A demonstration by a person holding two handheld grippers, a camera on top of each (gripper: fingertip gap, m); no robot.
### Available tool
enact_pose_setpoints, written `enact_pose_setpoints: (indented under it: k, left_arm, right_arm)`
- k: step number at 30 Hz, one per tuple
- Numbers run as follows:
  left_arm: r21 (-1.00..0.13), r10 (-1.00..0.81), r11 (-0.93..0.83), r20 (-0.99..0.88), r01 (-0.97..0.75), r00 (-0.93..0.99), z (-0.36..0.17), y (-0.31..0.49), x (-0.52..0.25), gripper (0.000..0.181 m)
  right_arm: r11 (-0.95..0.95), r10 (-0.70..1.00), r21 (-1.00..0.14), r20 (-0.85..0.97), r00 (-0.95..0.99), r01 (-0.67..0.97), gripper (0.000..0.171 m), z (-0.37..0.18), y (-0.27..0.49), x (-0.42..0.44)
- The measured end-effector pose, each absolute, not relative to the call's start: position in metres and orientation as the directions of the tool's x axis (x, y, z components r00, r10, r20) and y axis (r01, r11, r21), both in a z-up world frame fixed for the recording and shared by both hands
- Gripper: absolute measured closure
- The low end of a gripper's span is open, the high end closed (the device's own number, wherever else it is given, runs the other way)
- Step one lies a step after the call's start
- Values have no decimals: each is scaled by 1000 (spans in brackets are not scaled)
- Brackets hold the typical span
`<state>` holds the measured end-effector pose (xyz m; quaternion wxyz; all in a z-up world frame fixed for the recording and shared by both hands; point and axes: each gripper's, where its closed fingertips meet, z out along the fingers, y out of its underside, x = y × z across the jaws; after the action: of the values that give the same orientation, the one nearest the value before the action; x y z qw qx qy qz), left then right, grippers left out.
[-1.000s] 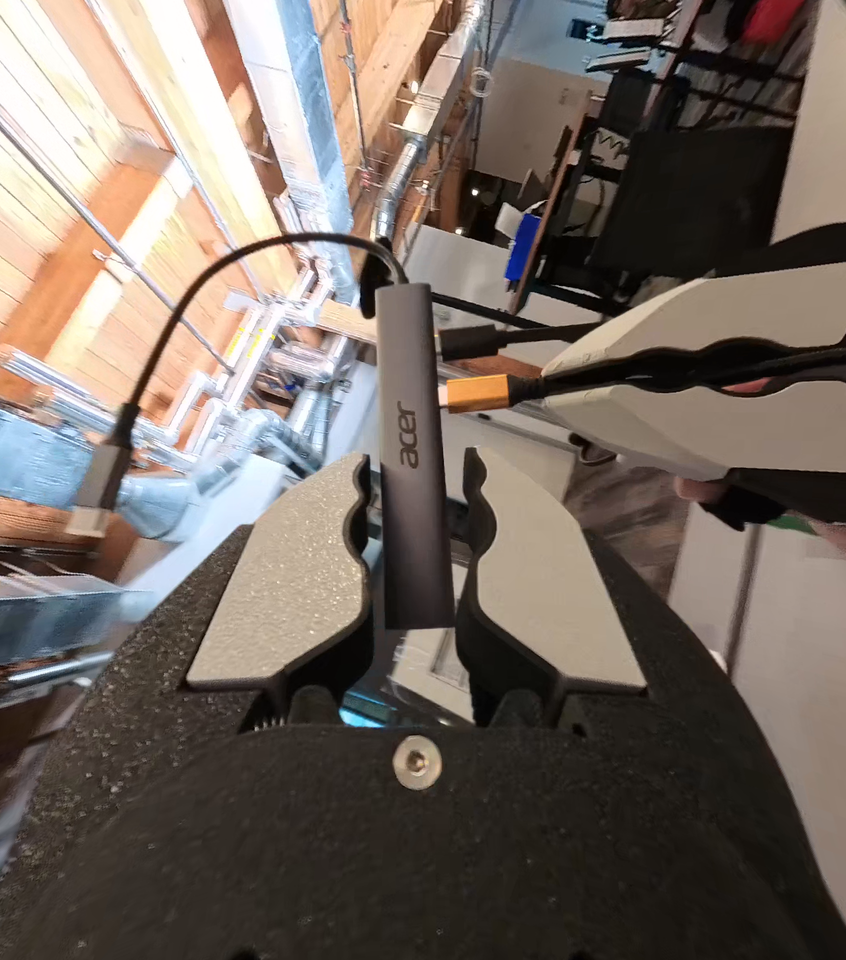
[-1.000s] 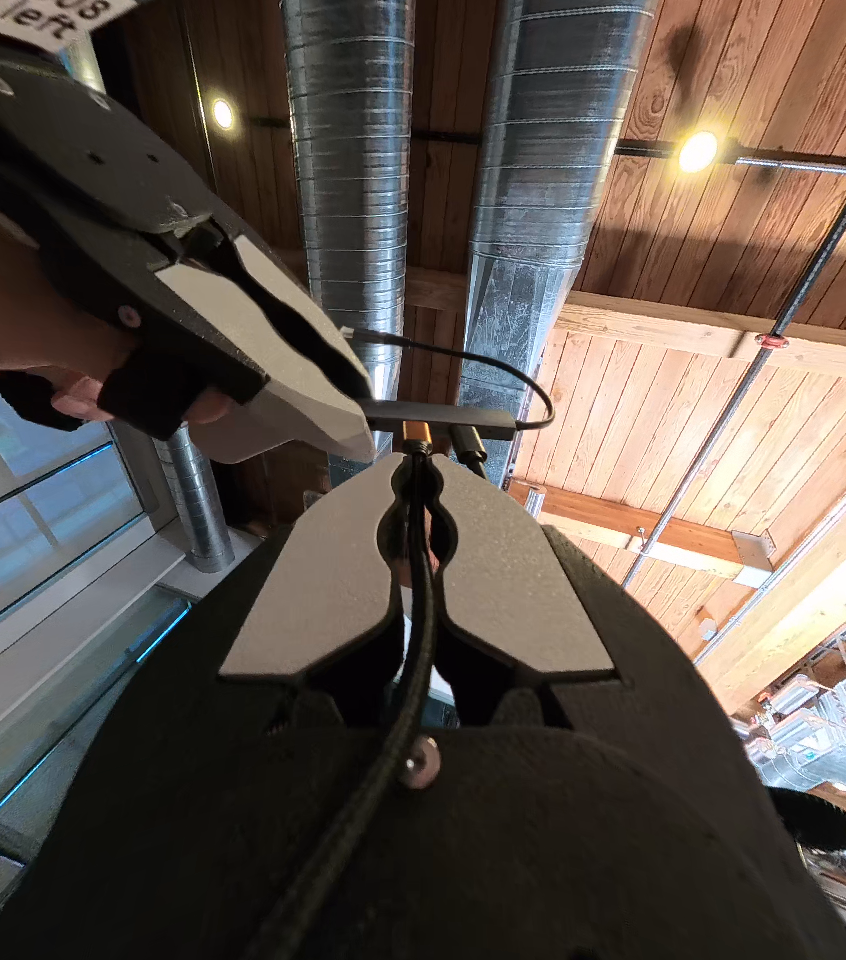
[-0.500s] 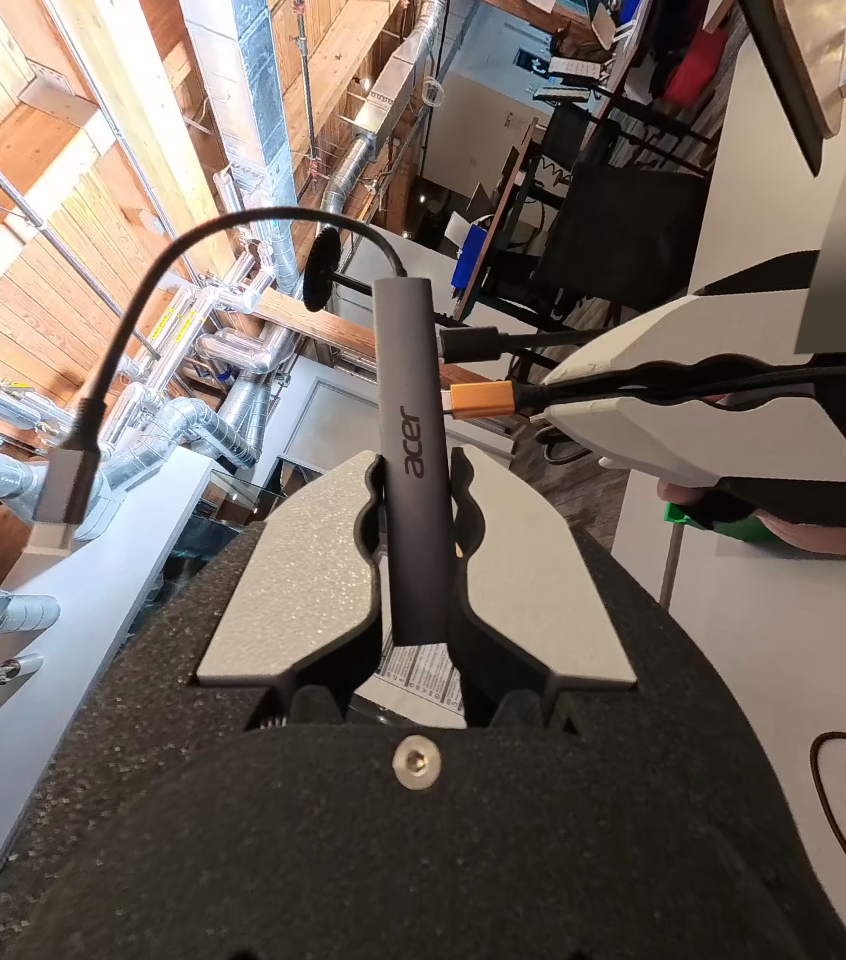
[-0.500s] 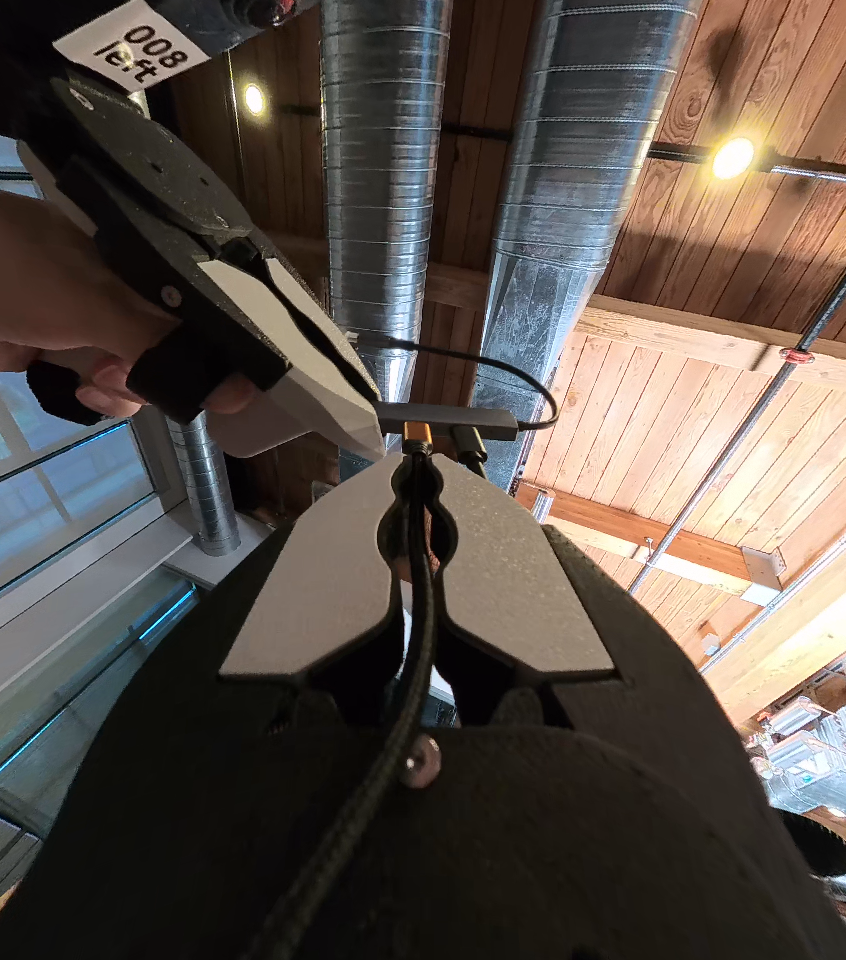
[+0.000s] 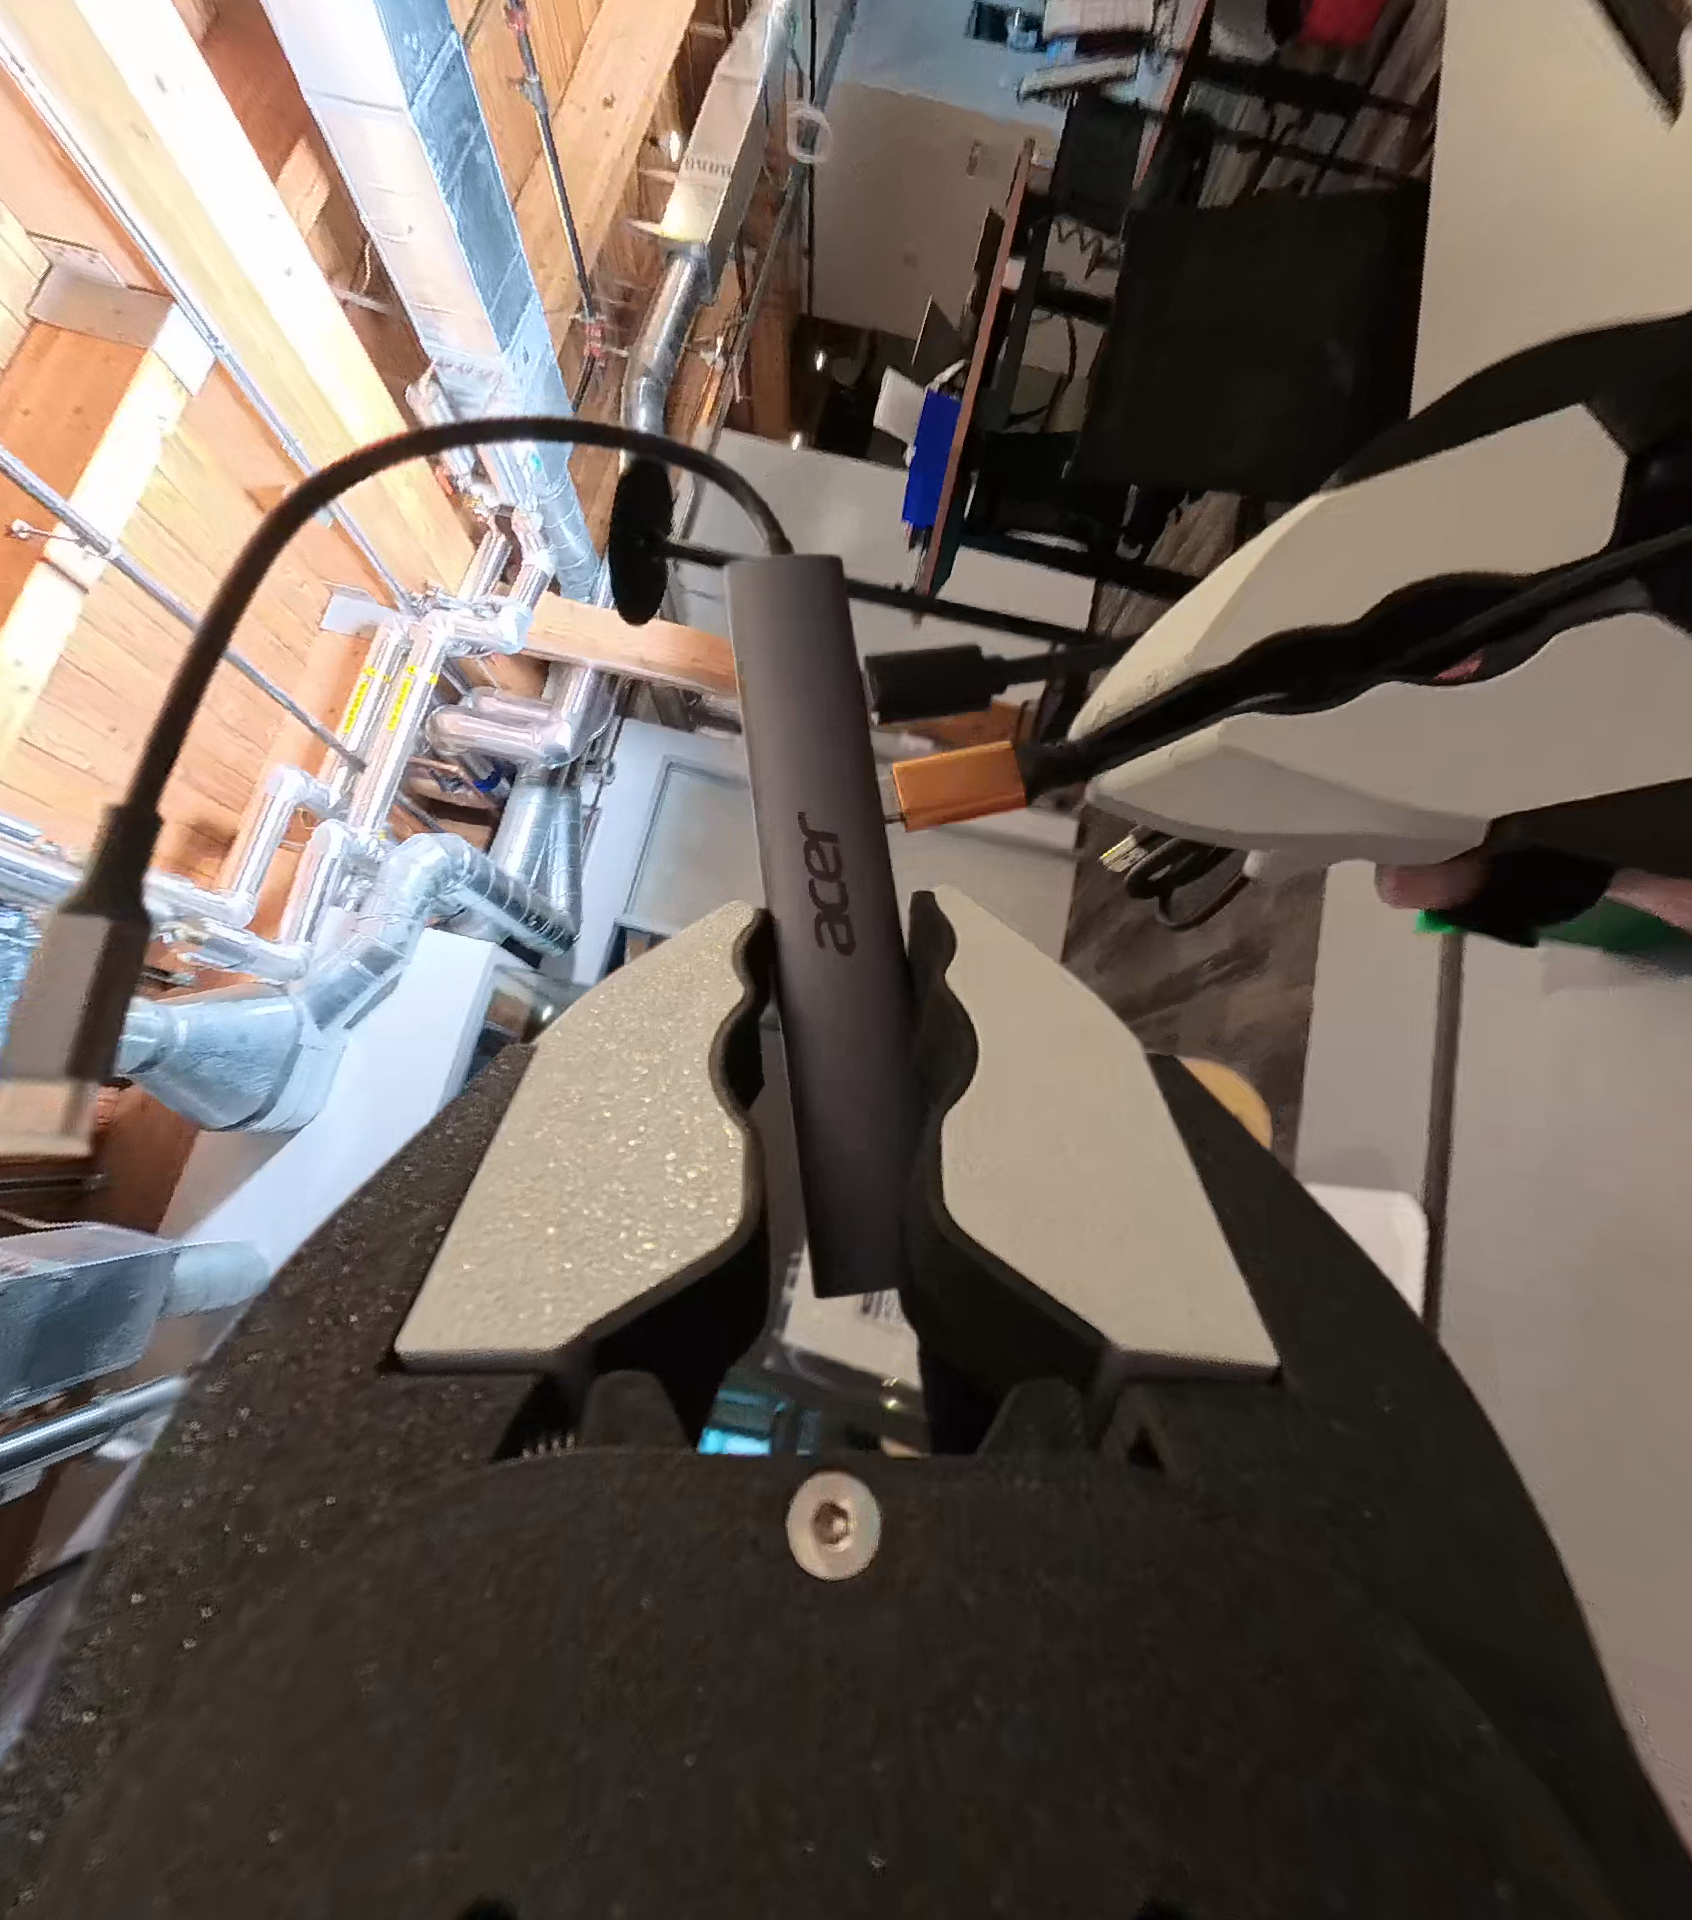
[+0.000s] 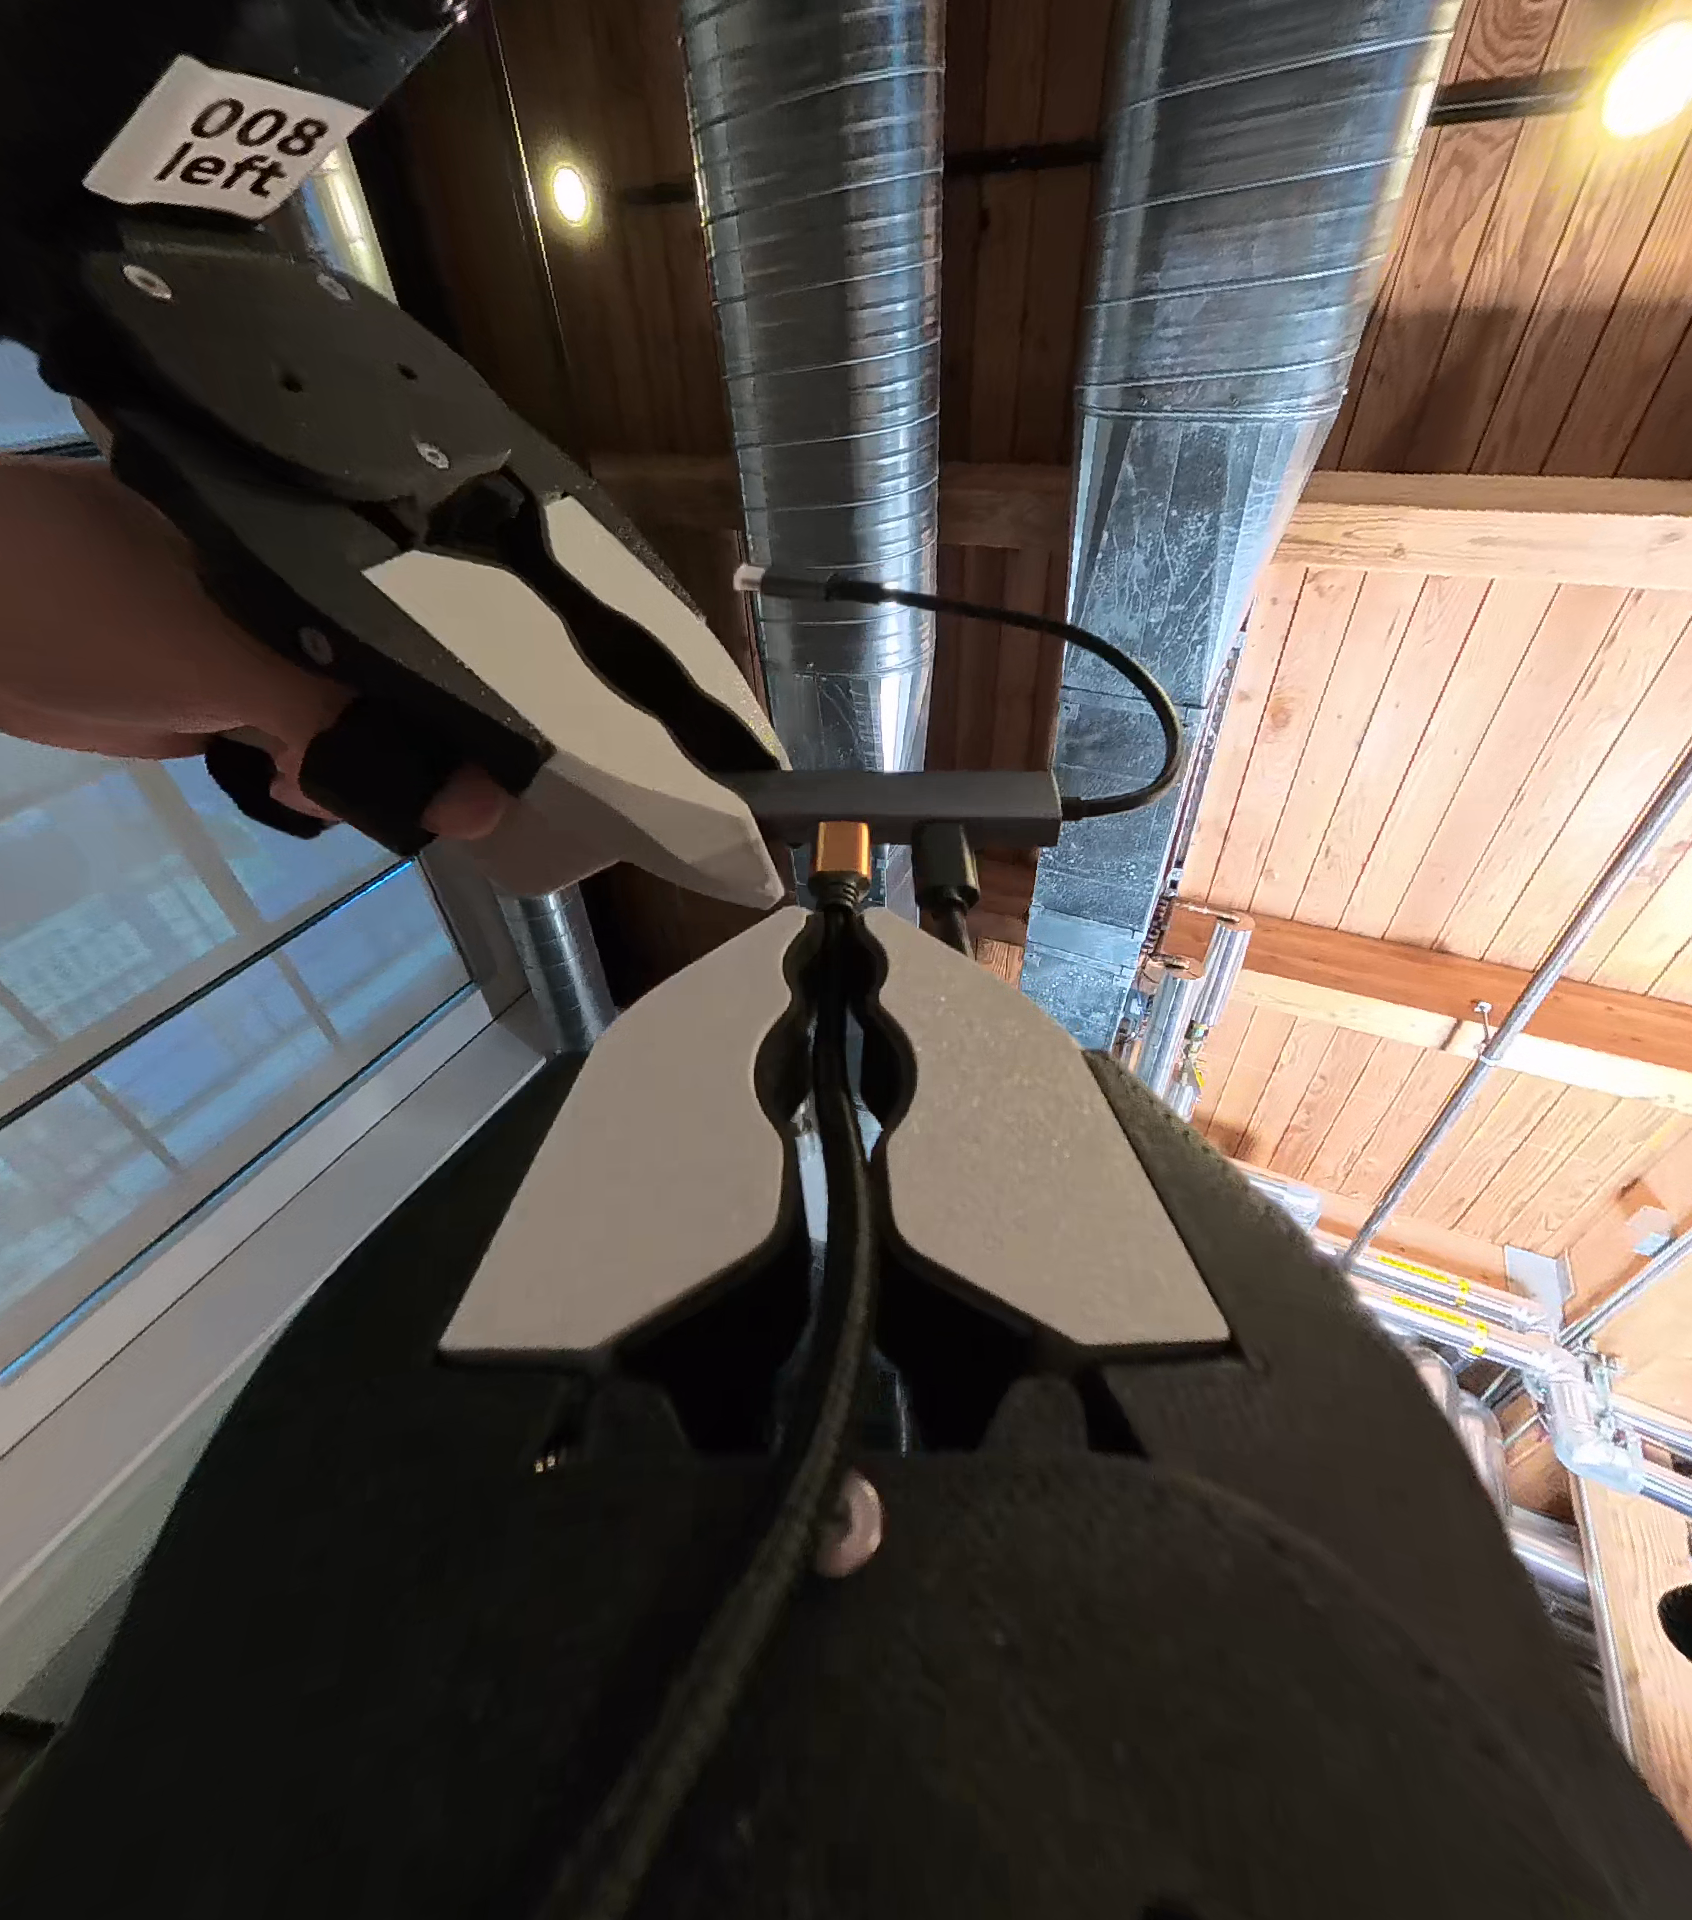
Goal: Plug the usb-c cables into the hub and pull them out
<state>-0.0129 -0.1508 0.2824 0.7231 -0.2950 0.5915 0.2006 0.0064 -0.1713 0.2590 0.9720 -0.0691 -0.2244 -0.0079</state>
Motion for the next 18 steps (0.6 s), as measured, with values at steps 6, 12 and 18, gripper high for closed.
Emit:
enact_pose_setpoints:
  k: [6,12,18]
  left_arm:
    - [-212,-74,723,-970,-657,232,282,-146,-13,157]
    - [-180,-64,702,-980,-690,190,280,-139,-17,156]
    - [-205,-112,715,-977,-669,180,279,-141,-17,156]
  right_arm:
    - [985,64,-170,435,898,12,167,259,-166,6]
    - [977,98,-212,444,891,-2,167,257,-158,2]
    - [968,130,-249,450,884,-16,167,258,-153,0]
